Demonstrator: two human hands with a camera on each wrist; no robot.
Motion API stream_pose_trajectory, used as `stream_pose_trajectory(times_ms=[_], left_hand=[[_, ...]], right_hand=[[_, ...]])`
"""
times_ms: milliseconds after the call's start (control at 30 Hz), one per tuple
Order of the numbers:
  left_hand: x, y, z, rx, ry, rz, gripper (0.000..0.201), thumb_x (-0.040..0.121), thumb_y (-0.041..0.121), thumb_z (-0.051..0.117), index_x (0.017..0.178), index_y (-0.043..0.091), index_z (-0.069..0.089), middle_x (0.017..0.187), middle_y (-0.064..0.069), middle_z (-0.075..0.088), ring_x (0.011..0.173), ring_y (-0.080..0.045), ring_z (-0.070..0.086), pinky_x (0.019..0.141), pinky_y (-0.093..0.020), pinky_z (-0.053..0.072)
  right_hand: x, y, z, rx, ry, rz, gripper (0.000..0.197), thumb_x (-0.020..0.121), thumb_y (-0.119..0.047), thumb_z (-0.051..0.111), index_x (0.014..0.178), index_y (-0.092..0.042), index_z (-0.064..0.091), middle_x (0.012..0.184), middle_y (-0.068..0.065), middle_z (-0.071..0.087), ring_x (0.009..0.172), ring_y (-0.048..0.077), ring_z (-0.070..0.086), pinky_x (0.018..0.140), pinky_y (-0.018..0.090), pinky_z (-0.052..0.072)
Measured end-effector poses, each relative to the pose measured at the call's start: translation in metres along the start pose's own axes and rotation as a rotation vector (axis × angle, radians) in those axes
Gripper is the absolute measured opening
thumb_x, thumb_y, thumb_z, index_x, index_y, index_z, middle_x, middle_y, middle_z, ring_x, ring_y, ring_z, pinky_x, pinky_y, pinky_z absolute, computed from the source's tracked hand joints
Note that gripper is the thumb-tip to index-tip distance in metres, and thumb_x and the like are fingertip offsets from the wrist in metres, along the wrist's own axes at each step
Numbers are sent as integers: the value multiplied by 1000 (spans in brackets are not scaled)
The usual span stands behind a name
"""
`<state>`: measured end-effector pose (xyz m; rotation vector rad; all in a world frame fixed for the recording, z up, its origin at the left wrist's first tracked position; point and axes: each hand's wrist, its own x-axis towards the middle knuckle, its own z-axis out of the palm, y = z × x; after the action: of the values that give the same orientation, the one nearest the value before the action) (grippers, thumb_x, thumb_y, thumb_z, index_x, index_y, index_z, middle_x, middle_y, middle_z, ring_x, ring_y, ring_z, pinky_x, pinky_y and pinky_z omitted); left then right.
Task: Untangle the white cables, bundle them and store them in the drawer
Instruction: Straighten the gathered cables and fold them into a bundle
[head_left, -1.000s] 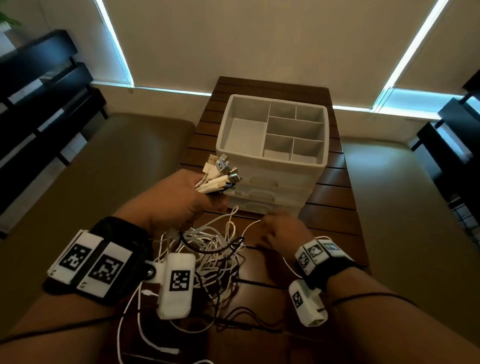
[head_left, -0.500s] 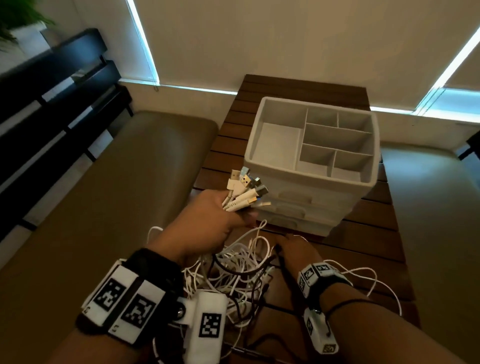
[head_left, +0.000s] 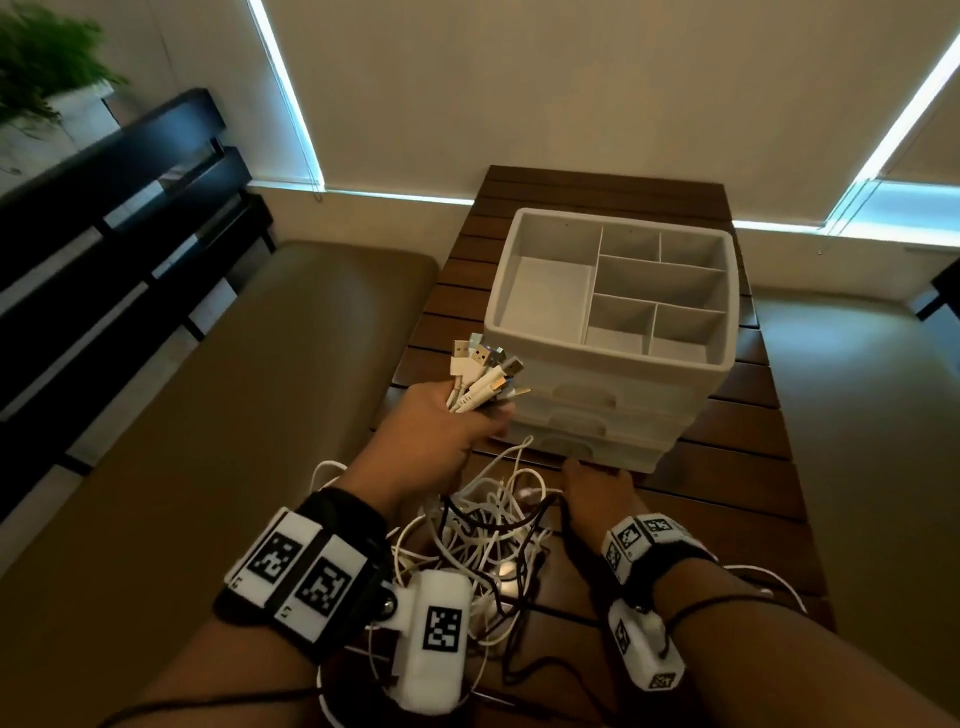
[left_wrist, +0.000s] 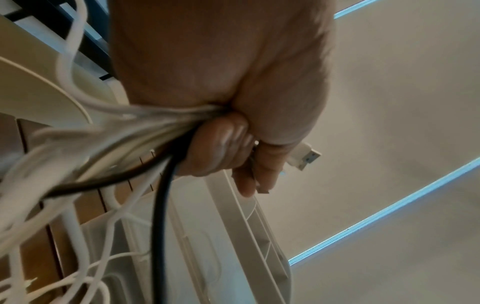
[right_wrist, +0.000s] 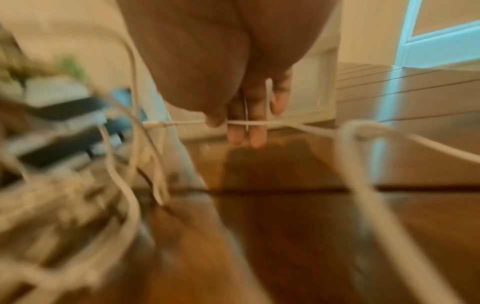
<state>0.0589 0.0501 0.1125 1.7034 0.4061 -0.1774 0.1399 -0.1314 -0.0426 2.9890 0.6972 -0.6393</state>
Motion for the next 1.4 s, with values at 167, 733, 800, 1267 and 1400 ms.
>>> stream_pose_trajectory(times_ms=[167,733,800,1267,1400], left_hand=[[-5,5,5,-277,6,-62,15,87,19,68,79,16,56,50,7,34,39,-6,28,37,-18,25],[-57,42,44,-480,-86,96,30,74,40,74,60,21,56,56,2,45,48,-12,39,44,-26,28],[-60,49,46,-523,-37,108,37,83,39,69,56,20,52,54,3,40,44,-10,33,40,-23,26],[-96,163,-20,-508,161,581,35,92,17,61,62,22,46,42,12,35,37,-6,24,39,-16,20],[-99,145,22,-108,144,621,16,81,15,75,74,19,62,47,14,55,39,2,44,40,-15,36]], right_hand=[[-38,4,-68,954,186,145,10,92,-9,56,91,-17,62,82,5,67,73,19,65,64,27,54],[-163,-74,-127,1369,556,-86,10,83,-17,71,79,-18,63,75,4,70,69,16,67,65,34,56],[-167,-65,-129,1363,488,-173,10,85,-18,70,82,-17,60,76,3,69,72,19,66,69,37,55],[-166,24,-153,953,477,-171,18,95,-16,55,78,-18,61,68,5,64,64,12,60,65,19,46],[-169,2,-183,796,589,-224,29,93,-20,59,66,-28,58,68,-1,66,59,-1,58,57,10,42]])
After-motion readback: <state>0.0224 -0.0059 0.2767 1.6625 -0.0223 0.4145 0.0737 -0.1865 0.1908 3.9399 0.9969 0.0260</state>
